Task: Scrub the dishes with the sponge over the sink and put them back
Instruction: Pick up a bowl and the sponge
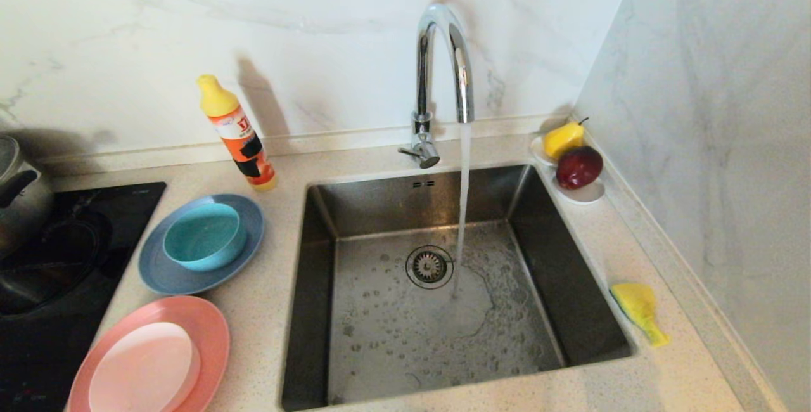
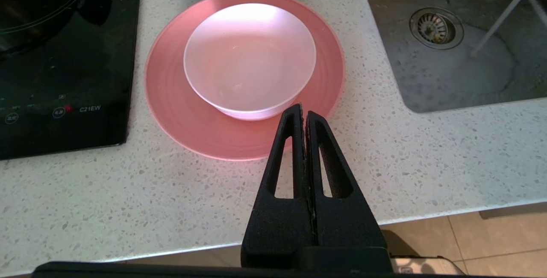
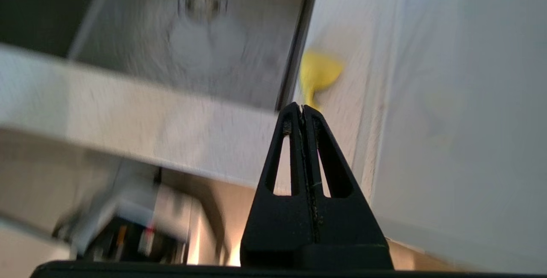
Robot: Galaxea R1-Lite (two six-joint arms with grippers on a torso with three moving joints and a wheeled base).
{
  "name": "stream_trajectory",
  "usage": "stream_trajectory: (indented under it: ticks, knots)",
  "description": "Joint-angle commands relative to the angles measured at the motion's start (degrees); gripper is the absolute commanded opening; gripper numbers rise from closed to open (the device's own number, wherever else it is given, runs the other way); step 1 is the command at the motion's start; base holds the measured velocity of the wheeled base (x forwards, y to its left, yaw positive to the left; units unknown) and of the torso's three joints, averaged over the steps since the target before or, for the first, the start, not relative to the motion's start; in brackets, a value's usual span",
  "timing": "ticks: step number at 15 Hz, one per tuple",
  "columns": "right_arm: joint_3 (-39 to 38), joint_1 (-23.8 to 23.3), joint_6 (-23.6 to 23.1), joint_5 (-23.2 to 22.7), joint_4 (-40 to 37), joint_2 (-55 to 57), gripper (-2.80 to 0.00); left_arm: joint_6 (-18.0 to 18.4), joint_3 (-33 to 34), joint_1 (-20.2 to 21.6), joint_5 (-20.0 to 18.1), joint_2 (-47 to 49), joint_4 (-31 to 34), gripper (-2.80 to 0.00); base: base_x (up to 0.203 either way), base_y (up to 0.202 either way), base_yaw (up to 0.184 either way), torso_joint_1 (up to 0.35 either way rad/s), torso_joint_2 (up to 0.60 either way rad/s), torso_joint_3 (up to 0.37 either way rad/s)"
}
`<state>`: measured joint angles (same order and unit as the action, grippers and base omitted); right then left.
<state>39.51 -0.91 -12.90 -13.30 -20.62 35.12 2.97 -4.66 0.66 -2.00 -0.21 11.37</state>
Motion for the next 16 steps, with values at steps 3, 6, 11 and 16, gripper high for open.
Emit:
stream_trajectory:
  ticks: [3,6,11,16]
  knots:
    - [3.32,2.98,-1.49,3.33,-2.35,21.83,-2.8,0.01,0.0,0.04,0.0,0.21,0.05,-2.8,0.0,0.0,0.0,0.0,0.0,0.0]
    - [-0.97,5.77,-1.38,6.69,-0.15,30.88,-2.8,0.01,0.0,0.04,0.01,0.21,0.05,-2.8,0.0,0.0,0.0,0.0,0.0,0.0]
    - [-7.69,6.25,-0.96,10.29,9.44,38.74,-2.8,0.01,0.0,0.04,0.07,0.21,0.05,-2.8,0.0,0.0,0.0,0.0,0.0,0.0]
    - [-8.05,6.17,0.25,11.19,10.51,41.62,0.0,0.01,0.0,0.04,0.05,0.21,0.05,-2.8,0.0,0.0,0.0,0.0,0.0,0.0]
